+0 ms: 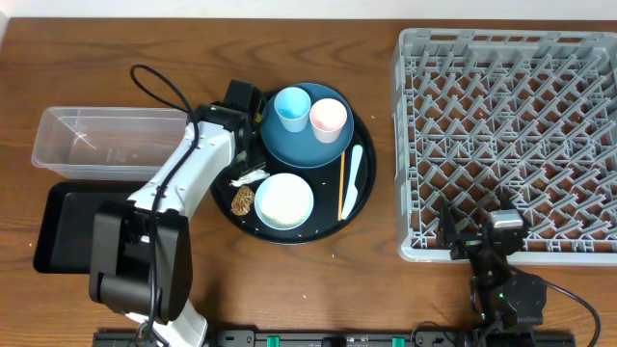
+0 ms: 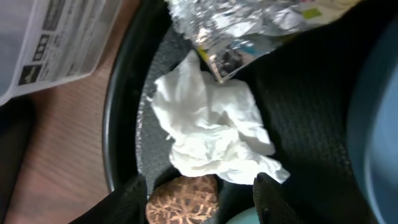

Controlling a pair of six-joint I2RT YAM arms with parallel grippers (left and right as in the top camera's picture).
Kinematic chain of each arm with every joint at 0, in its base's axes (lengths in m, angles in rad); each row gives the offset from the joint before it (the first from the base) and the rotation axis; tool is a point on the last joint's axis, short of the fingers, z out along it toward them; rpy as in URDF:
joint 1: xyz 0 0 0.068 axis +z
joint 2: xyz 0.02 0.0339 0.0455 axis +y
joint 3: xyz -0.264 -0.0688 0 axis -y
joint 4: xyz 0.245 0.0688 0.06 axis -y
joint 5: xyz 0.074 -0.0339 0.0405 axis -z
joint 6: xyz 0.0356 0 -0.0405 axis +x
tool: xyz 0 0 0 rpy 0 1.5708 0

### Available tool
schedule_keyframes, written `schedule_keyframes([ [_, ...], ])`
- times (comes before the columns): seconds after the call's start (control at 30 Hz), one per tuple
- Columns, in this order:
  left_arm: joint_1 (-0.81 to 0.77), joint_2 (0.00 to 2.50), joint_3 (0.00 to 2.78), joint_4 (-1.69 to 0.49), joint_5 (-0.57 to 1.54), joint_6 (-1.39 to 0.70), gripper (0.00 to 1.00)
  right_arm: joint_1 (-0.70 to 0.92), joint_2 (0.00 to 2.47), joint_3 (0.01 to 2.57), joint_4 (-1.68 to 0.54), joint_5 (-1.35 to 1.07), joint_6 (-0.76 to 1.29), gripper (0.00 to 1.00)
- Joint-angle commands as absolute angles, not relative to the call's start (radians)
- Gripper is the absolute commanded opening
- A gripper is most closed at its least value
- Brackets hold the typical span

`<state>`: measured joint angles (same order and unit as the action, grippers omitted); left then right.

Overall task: Sort waste into correct bins and load items into the dishwasher rack
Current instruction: 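Close the left gripper on the crumpled white tissue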

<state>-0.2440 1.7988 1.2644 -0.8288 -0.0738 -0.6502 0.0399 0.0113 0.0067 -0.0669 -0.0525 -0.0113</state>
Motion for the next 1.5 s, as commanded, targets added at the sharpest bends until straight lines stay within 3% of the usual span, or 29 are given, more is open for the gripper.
schedule_keyframes([
  [0.0, -0.243, 1.801, 1.26, -0.816, -0.062, -0.629, 0.57, 0.045, 0.009, 0.006, -0.071, -0.049, -0.02, 0.99],
  [0.8, -0.243, 1.805, 1.095, -0.633, -0.065, -0.641, 0.57, 0.045, 0.011, 0.006, -0.071, -0.049, -0.02, 0.99],
  [1.47, -0.243, 1.805, 1.059, -0.606, -0.08, -0.641, 0.57, 0.045, 0.011, 0.006, -0.071, -0.049, -0.02, 0.99],
])
